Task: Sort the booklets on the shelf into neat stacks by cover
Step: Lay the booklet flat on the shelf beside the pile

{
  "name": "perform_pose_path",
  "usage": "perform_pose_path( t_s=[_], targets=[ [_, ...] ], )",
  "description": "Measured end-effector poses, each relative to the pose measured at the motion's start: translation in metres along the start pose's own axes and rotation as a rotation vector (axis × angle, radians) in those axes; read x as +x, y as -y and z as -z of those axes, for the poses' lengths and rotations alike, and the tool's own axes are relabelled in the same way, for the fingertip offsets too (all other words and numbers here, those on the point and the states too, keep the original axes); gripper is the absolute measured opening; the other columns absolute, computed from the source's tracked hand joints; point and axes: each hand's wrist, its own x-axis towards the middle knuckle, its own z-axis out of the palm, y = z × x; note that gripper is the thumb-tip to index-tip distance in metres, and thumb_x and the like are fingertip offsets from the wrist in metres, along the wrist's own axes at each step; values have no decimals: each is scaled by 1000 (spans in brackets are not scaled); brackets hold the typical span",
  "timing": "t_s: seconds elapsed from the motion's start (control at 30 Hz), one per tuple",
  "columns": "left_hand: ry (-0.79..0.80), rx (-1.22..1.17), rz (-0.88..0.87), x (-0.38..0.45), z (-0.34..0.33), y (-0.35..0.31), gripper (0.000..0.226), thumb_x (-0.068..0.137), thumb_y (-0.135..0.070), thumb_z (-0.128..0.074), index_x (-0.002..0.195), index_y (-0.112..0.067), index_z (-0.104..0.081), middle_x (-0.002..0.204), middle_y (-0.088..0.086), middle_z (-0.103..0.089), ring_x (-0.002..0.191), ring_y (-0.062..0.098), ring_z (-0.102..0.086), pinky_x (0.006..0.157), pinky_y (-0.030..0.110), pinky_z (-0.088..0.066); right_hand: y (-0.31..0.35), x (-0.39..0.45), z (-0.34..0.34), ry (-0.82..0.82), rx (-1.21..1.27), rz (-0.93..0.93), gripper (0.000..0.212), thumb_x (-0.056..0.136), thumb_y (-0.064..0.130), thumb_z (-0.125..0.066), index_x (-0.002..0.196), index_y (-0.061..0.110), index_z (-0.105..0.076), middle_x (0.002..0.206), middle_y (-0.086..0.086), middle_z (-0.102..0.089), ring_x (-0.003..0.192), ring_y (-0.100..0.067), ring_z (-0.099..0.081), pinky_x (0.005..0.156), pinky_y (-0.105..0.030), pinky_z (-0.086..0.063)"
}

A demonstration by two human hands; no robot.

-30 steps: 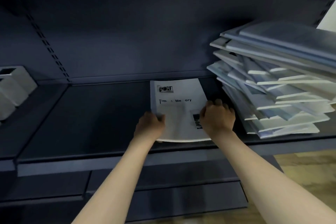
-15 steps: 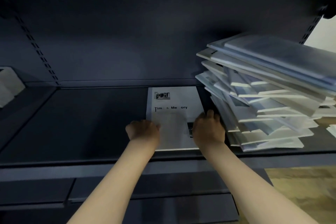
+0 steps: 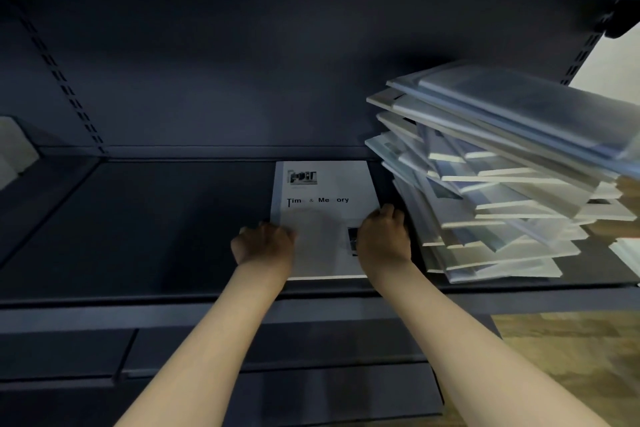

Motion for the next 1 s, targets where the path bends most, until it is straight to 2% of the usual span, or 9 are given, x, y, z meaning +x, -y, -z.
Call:
perform_pose_path(
  t_s=[0.13, 0.23, 0.4, 0.83, 1.0],
  targets=[
    [-8, -42, 29, -2, 0, 0, 53, 99, -43, -17, 123, -9, -49, 120, 10, -55, 110, 28, -50, 72, 31, -34, 3, -2, 2, -2, -76, 6, 37, 98, 6, -33, 133, -7, -35, 137, -19, -33, 123, -31, -36, 95, -31, -40],
    [-74, -62, 25, -6, -2, 2, 51, 99, -43, -19, 130, -9, -42, 121, 12, -55, 110, 28, -50, 72, 32, -37, 3, -3, 0, 3, -158, 25, 38, 98, 8, -36, 133, -5, -37, 136, -19, -36, 124, -31, -37, 96, -31, -40],
    [-182, -64, -40, -10, -13, 5, 46, 99, -37, -19, 136, -13, -36, 131, 16, -43, 119, 32, -40, 89, 38, -40, 3, -5, -3, -26, -164, 26, 33, 97, 6, -35, 128, -3, -43, 132, -18, -39, 122, -30, -38, 95, -31, -40],
    [-183, -86, -111, -1, -10, 10, 45, 99, -38, -22, 130, -13, -43, 127, 15, -47, 115, 31, -44, 88, 37, -40, 8, -4, 1, -51, -184, 43, 35, 97, 6, -34, 129, -2, -42, 133, -18, -38, 122, -31, -38, 96, -32, -40],
    [-218, -72, -161, -4, 9, 21, 44, 96, -43, -32, 128, -15, -45, 132, 13, -42, 122, 31, -38, 95, 39, -36, 18, -11, 4, -127, -178, 139, 33, 96, 15, -38, 126, 5, -46, 136, -17, -35, 123, -33, -37, 100, -37, -33]
  ],
)
